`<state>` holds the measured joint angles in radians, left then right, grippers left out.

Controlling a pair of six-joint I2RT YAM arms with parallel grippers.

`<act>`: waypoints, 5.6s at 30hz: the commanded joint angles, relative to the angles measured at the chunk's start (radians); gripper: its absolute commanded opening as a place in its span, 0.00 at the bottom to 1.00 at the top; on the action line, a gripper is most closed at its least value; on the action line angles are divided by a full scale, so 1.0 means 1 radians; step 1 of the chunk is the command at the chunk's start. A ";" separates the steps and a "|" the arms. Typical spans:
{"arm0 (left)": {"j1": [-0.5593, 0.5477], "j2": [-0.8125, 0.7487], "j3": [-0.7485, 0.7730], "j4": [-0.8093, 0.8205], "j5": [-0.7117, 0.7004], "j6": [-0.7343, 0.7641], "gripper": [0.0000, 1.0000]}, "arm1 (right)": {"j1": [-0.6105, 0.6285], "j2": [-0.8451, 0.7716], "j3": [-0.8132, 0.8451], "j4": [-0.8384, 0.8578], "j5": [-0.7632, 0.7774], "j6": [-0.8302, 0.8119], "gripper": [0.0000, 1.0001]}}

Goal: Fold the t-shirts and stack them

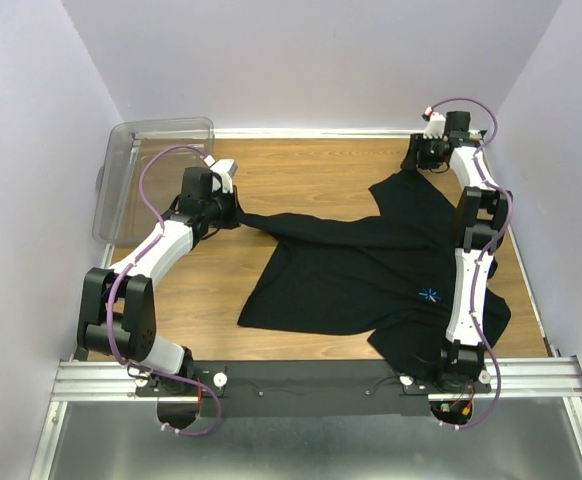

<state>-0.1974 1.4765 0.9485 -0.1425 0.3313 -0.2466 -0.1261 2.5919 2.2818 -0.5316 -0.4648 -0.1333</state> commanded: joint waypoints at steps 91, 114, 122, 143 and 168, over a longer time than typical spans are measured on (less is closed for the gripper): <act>0.042 -0.653 0.785 0.218 -0.104 -0.155 0.00 | 0.031 -1.345 0.394 0.150 0.422 -0.140 0.01; 0.033 0.257 0.346 0.348 -0.232 -0.149 0.00 | 0.043 -1.109 -1.053 0.769 0.281 -0.060 0.00; 0.016 0.620 0.702 0.184 -0.282 -0.149 0.00 | 0.043 -0.713 -0.963 0.906 0.264 -0.026 0.00; 0.019 0.893 1.139 0.031 -0.399 -0.114 0.00 | 0.042 -0.800 -0.946 0.938 0.308 0.014 0.00; 0.041 0.910 1.138 0.027 -0.433 -0.085 0.00 | -0.004 -1.044 -1.214 0.947 0.249 0.027 0.01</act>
<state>-0.1696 2.4367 2.1246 -0.1406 -0.0746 -0.3477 -0.1223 1.5894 1.0920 0.3874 -0.1886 -0.1200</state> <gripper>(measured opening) 0.007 0.005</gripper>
